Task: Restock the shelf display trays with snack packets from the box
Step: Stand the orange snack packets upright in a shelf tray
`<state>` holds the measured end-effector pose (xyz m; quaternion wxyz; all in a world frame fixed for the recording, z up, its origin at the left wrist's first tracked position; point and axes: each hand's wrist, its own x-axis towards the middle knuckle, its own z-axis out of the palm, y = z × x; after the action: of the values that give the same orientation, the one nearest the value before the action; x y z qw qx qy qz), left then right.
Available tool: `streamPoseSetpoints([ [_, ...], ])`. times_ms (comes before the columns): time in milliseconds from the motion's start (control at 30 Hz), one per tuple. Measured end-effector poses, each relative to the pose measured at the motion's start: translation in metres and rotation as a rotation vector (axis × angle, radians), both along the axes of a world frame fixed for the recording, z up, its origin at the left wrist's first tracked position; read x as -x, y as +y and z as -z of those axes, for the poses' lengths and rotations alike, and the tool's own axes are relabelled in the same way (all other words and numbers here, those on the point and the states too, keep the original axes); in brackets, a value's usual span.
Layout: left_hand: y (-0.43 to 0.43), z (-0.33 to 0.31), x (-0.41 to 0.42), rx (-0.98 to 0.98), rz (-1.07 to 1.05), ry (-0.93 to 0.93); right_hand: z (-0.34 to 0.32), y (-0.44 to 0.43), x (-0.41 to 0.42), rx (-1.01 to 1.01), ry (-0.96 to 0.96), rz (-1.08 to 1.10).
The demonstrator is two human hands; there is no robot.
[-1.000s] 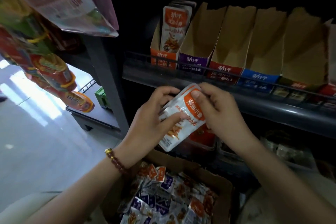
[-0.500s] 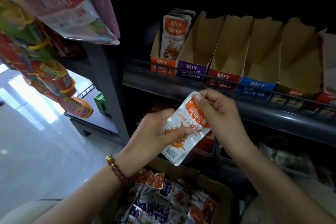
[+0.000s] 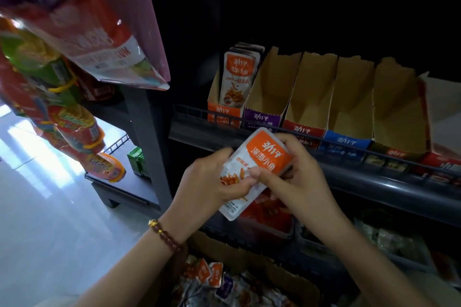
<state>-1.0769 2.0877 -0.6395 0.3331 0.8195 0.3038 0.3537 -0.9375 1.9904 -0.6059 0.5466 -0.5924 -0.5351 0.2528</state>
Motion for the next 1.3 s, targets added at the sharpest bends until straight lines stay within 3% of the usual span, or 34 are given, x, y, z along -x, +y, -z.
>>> streamPoseSetpoints([
  [100, 0.01, -0.005, -0.002, -0.439, -0.116, 0.066, -0.005, 0.009, 0.0, -0.081, 0.104, -0.015],
  [133, 0.012, -0.008, -0.002, -0.501, -0.131, 0.056, -0.008, 0.013, 0.0, -0.123, 0.1, -0.015],
  [267, 0.036, -0.012, 0.003, -0.412, -0.143, 0.018, -0.031, 0.033, -0.006, -0.415, -0.084, 0.095],
  [400, 0.071, -0.001, 0.011, -0.593, -0.268, 0.253, -0.046, 0.071, -0.026, -0.628, -0.291, 0.233],
  [667, 0.087, 0.016, 0.002, -0.687, -0.191, 0.431, -0.042, 0.14, -0.032, -0.494, -0.508, 0.211],
  [933, 0.094, 0.009, -0.005, -0.693, -0.189, 0.303, -0.032, 0.157, -0.029, -0.265, -0.964, 0.321],
  [1133, 0.093, 0.009, -0.007, -0.655, -0.163, 0.261, -0.036, 0.175, -0.033, -0.152, -1.009, 0.423],
  [1300, 0.093, 0.009, -0.007, -0.658, -0.166, 0.256, -0.038, 0.178, -0.035, -0.223, -1.033, 0.652],
])
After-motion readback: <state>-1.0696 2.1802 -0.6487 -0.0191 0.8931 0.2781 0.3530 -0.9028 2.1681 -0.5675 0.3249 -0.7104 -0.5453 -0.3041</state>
